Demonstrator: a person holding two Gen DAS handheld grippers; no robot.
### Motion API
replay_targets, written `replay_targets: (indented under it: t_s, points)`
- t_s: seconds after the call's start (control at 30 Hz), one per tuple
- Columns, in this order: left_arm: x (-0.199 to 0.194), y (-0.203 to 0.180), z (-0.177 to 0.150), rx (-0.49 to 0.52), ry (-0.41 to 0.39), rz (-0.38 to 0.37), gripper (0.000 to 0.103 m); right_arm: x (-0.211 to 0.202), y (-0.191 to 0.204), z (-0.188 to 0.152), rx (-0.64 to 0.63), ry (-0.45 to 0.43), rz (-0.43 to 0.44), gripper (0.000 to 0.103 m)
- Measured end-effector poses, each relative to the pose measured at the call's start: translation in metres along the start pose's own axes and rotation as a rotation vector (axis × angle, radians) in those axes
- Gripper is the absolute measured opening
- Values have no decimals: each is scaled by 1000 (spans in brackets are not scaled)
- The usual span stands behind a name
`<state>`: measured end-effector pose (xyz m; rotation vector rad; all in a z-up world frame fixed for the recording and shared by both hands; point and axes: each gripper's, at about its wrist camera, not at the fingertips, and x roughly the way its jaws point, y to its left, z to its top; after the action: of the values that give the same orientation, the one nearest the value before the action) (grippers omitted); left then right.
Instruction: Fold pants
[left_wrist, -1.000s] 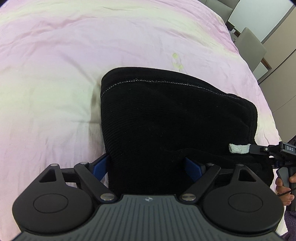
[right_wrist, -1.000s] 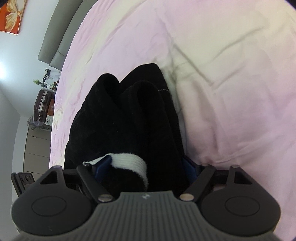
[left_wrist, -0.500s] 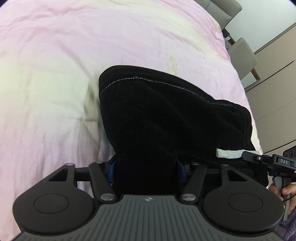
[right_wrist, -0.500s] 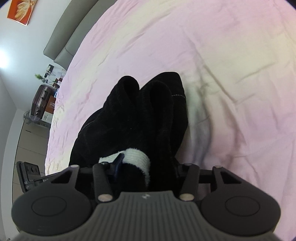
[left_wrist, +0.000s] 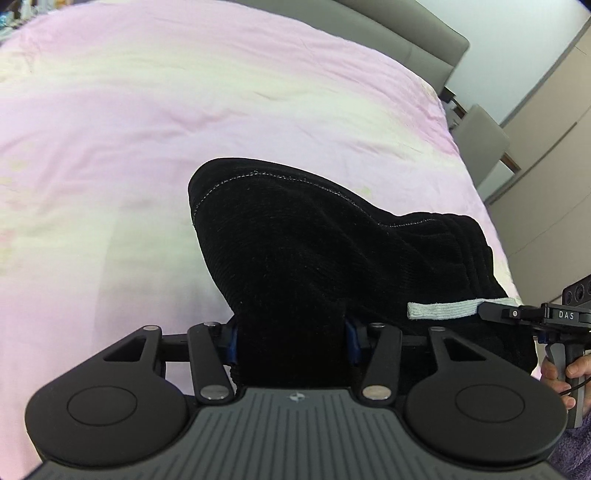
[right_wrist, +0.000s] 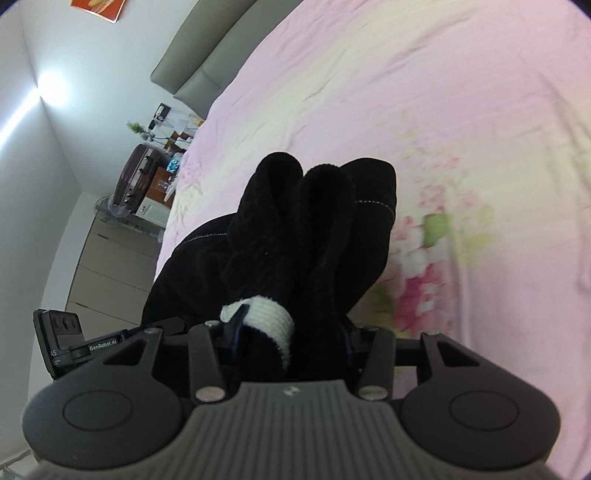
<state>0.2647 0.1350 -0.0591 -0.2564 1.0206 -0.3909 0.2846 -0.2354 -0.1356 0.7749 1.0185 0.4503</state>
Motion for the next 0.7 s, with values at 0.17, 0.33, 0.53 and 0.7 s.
replay_targets:
  t_s: [0.17,0.33,0.53,0.7]
  points:
    - [-50,59,-2,-15,-36,91,57,75,55,-16,-24,46,73,43]
    - [-59,108,-12,-46,-67,159,57,143,83,-30,-28,92,98,43]
    - [-34,163,-35,-79,-28,151,57,184,71,-47,-97,127,14,43]
    - [-13,186,-55,-69,-21,171,59,202,57,-54,-125,149,-58,45]
